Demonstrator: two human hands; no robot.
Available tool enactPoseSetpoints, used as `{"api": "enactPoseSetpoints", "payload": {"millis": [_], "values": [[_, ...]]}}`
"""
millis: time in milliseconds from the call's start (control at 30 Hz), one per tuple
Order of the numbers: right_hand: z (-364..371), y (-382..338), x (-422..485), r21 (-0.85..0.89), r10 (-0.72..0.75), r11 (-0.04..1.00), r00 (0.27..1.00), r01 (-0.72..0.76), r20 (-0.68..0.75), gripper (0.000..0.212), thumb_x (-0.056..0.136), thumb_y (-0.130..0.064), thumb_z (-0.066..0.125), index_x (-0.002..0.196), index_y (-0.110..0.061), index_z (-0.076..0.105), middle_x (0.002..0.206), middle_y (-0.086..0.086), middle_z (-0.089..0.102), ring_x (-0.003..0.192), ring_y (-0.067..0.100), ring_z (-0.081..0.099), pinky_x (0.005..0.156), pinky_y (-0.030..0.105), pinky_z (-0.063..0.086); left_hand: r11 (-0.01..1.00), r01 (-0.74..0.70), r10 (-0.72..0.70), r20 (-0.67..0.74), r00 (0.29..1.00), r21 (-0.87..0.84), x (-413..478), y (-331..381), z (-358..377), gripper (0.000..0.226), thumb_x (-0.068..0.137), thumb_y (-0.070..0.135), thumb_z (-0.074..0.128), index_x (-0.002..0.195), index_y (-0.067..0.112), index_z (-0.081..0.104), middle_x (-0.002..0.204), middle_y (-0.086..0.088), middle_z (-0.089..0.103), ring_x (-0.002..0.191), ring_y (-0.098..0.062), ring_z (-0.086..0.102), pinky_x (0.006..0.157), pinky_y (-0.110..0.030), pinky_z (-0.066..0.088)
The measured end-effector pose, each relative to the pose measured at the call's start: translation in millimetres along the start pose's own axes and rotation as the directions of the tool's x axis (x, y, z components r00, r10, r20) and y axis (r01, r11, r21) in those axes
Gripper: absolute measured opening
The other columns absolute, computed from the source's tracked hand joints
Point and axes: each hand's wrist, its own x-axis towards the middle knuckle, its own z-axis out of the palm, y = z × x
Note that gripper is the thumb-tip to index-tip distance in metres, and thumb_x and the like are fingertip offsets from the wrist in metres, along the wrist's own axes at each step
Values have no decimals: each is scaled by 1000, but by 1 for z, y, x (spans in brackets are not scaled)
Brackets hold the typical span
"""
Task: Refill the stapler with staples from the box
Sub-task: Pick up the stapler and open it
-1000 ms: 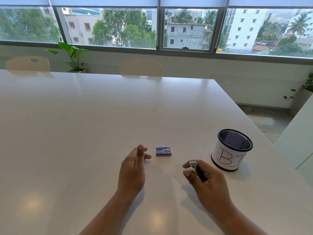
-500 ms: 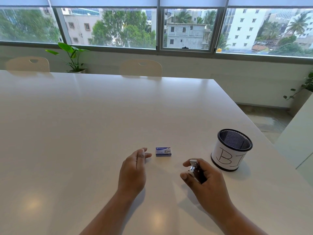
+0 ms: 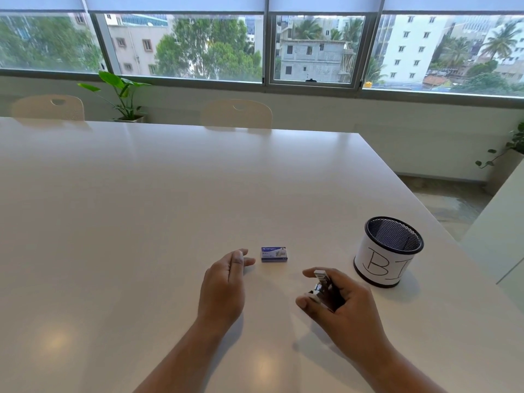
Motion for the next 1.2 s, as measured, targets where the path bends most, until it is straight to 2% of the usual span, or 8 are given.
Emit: {"api": "enactPoseSetpoints", "payload": {"millis": [100,200,367,600,800,1033,1133,1200], "values": [[0,0,0,-11,5,1000,1000,-5,-13,41,60,-49,83,96,-33,71,55,-9,54,50,2,43,54,10,41,995,-42,31,-119,992,-88,-6,12,-1,33,94,39,41,86,28,71,86,5,78,85,-13,73,77,-39,59],[0,-1,-1,2,17,1000,1000,-16,-25,43,59,-50,83,98,-36,71,55,-10,54,51,3,44,54,11,41,967,-256,245,-241,939,-16,-15,29,-6,29,96,37,42,88,29,68,74,11,74,67,-9,69,56,-25,55],[4,-7,-4,86,-11,996,1000,11,3,50,65,-54,81,107,-30,70,54,-5,46,50,4,38,52,14,38,917,-398,396,-48,917,-21,-45,55,6,34,93,38,49,73,16,67,56,3,64,45,-2,56,48,-17,44],[18,-19,-13,213,26,977,999,-32,32,38,91,-52,48,101,-20,66,66,8,63,54,11,52,45,25,41,894,-367,434,288,854,-257,-73,68,20,28,95,50,59,96,24,70,64,9,69,55,-8,67,54,-21,53],[20,-22,-14,328,71,942,997,-77,29,29,95,-35,43,92,-12,60,62,3,55,53,13,46,45,25,40,892,-354,425,259,867,-281,-74,71,20,21,91,41,69,96,20,66,61,12,68,53,-11,69,54,-22,56],[13,-25,-13,148,-47,987,995,59,-83,32,90,-45,54,85,-16,67,68,4,64,57,17,58,47,31,48,851,-498,524,191,830,-166,-75,70,17,23,94,47,60,88,25,57,59,5,56,47,-11,50,46,-24,43],[2,-26,-7,-86,-138,988,980,127,-141,27,90,-46,55,77,-26,68,69,0,63,57,21,59,47,36,47,822,-561,567,228,792,-97,-73,73,14,19,96,39,60,89,22,56,59,20,48,48,0,40,52,-10,34],[0,-28,-6,-69,-107,993,981,96,-165,24,88,-45,57,79,-26,70,66,1,67,56,22,61,48,35,49,806,-590,581,252,774,-48,-71,75,13,14,96,30,62,89,20,56,61,29,47,49,5,42,55,-4,32]]}}
